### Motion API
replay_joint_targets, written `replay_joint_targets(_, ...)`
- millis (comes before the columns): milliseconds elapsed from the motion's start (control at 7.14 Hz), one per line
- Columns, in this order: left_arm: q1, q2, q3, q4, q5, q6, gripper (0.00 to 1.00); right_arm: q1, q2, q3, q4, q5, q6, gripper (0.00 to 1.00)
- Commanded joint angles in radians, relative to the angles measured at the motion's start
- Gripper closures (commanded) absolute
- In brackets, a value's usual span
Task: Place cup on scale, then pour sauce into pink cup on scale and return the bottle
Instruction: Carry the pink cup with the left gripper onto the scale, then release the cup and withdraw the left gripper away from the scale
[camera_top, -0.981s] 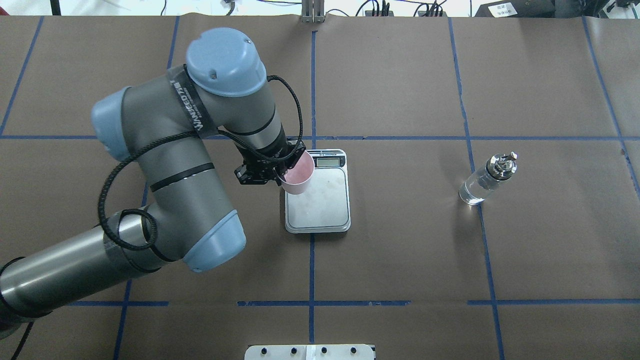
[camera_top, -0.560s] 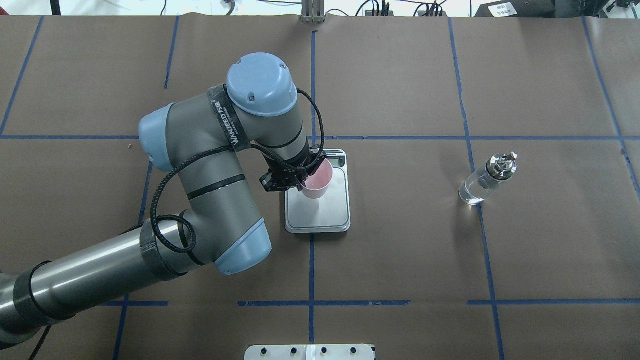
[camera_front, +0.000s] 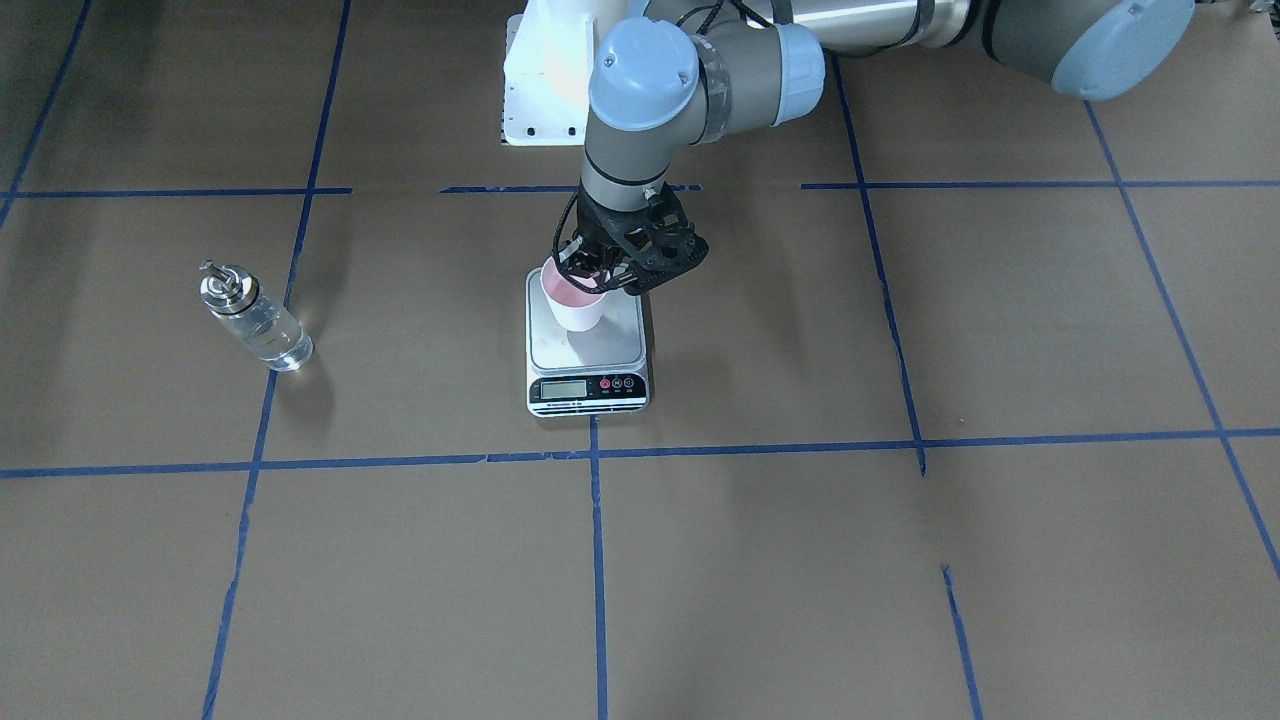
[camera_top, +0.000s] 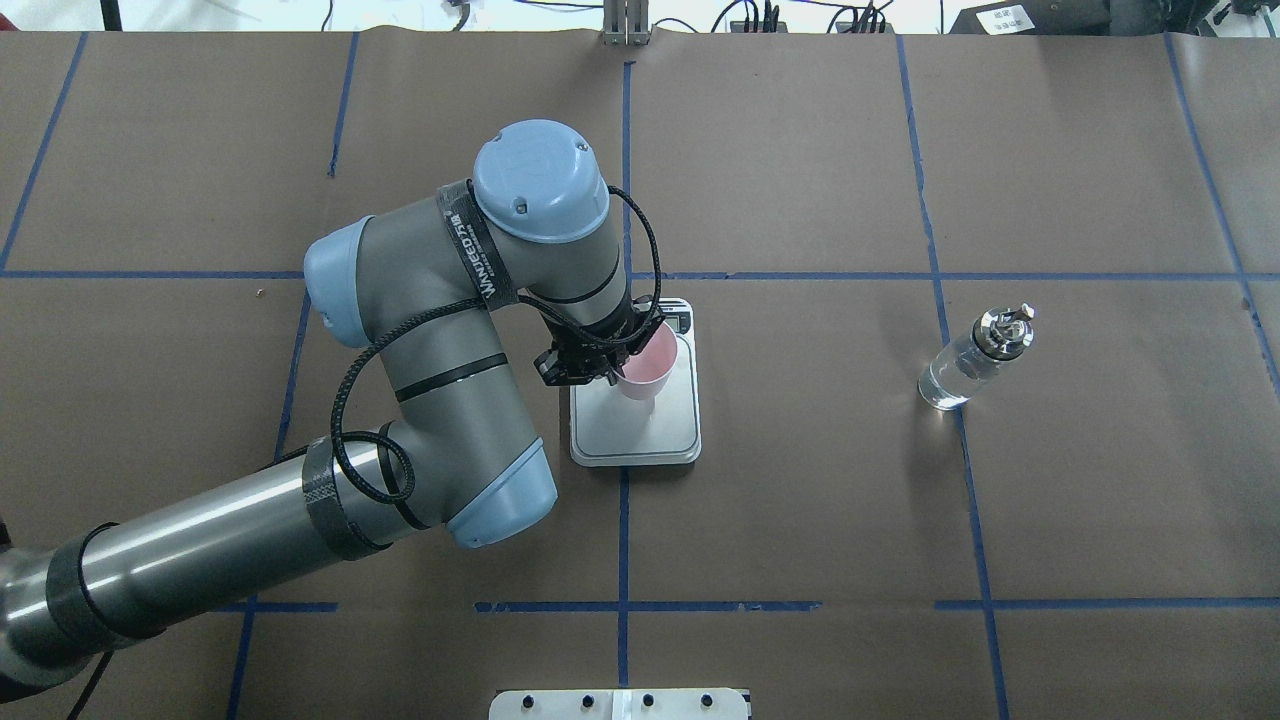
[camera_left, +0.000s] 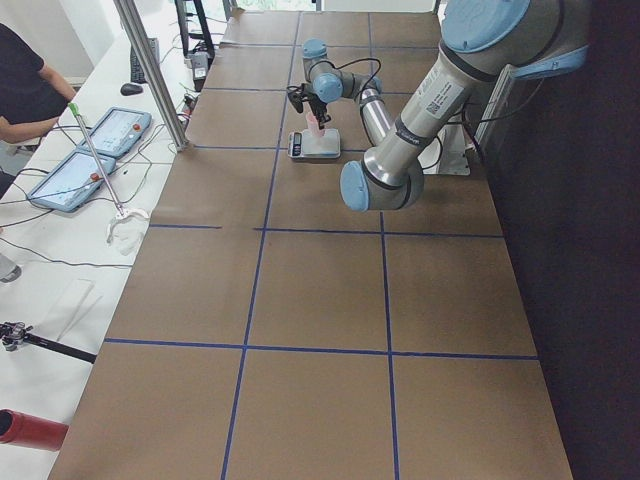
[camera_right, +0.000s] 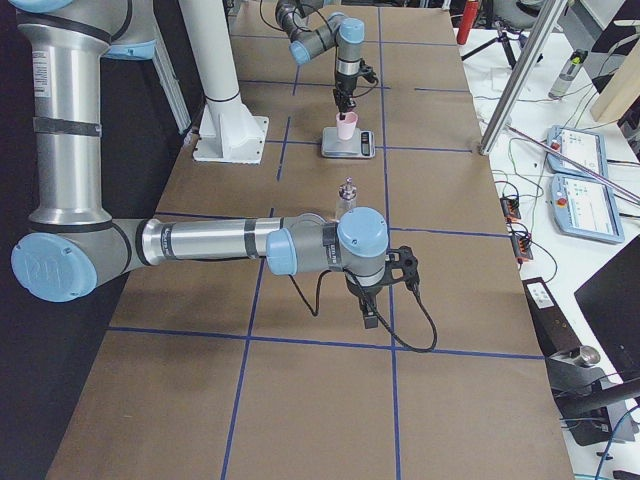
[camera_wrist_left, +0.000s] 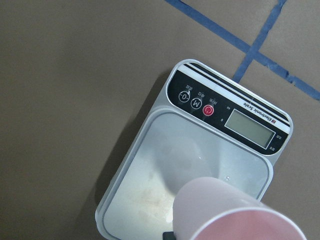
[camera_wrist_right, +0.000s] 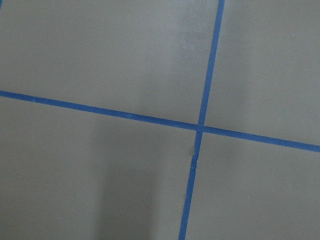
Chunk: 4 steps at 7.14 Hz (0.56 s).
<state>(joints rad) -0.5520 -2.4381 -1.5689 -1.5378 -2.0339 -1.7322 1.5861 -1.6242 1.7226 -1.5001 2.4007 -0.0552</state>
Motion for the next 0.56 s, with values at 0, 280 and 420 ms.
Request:
replay_joint_targets(0,0.001,-0.001,0.018,-0.021,0.000,0.006,1.00,0.000,0.006,-0.005,0.000,0.000,0.000,0.00)
replay_joint_targets(280,0.000,0.004,0.021,-0.019,0.006,0.010,1.00,0.000,0.006,-0.006,-0.002,0.000,0.000,0.00)
replay_joint_targets(420,0.000,0.008,0.021,-0.019,0.008,0.011,0.70,0.000,0.006,-0.005,-0.002,0.000,0.000,0.00)
